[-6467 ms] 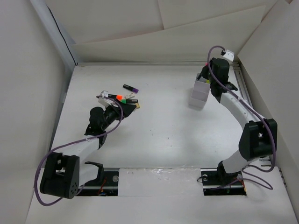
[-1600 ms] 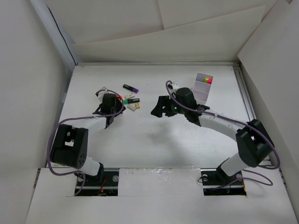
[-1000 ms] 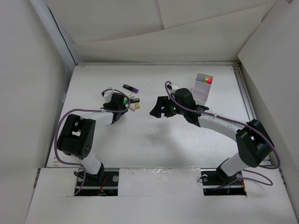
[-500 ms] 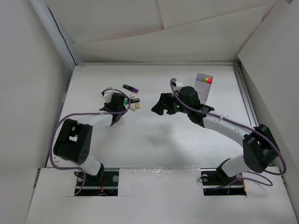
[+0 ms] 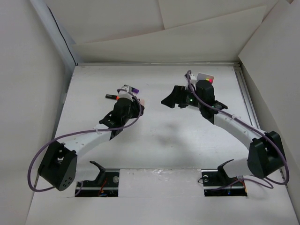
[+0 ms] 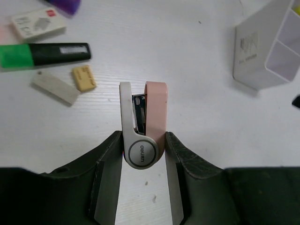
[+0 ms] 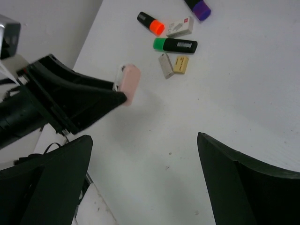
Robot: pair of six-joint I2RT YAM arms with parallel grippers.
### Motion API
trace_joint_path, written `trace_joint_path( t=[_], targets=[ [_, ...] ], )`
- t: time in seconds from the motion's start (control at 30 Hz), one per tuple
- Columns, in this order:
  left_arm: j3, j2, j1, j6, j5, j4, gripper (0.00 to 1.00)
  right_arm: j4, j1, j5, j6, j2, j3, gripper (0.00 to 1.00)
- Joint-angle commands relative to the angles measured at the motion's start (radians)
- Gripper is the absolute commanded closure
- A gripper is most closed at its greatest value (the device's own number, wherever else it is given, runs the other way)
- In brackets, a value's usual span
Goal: Sort the stationery into containers
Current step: Pick up the stationery from the center of the board.
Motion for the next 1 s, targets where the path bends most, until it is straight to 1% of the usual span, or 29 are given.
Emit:
trace_joint_path(
  t=[0.0, 0.07, 0.1, 0.2, 0.4, 0.63, 0.7, 0.9, 0.93, 0.97],
  targets=[
    [-0.019, -0.024, -0.090, 0.083, 0.091, 0.121, 0.99, 0.050, -0.031, -0.095, 0.012, -0.038, 0.012, 0.01],
    [-0.020, -0.024, -0.119, 0.110, 0.091, 0.144, 0.99, 0.050, -0.032, -0.110, 0.021, -0.024, 0.032, 0.01],
    [-0.032, -0.036, -0.132, 0.126, 0.125, 0.158, 0.99, 0.050, -0.032, -0.131, 0.021, -0.012, 0.032, 0.01],
    [-0.075, -0.046, -0.132, 0.135, 0.204, 0.230, 0.99, 0.050, -0.022, -0.142, 0.032, 0.043, 0.054, 0.01],
    [-0.105, -0.069, -0.132, 0.155, 0.251, 0.269, 0.99, 0.050, -0.010, -0.142, 0.041, 0.106, 0.052, 0.01],
    [-0.105, -0.078, -0.132, 0.155, 0.320, 0.310, 0.99, 0.151, 0.036, -0.179, 0.098, 0.156, 0.018, 0.01],
    [-0.115, -0.078, -0.132, 0.164, 0.341, 0.310, 0.99, 0.172, 0.045, -0.179, 0.109, 0.165, 0.008, 0.02],
    [-0.115, -0.046, -0.132, 0.173, 0.361, 0.329, 0.99, 0.234, 0.064, -0.208, 0.130, 0.222, 0.008, 0.17],
    [-0.115, -0.046, -0.132, 0.173, 0.361, 0.329, 0.99, 0.244, 0.064, -0.217, 0.139, 0.237, 0.008, 0.22],
    [-0.115, -0.035, -0.132, 0.173, 0.361, 0.329, 0.99, 0.245, 0.064, -0.217, 0.139, 0.237, 0.008, 0.31]
  ],
)
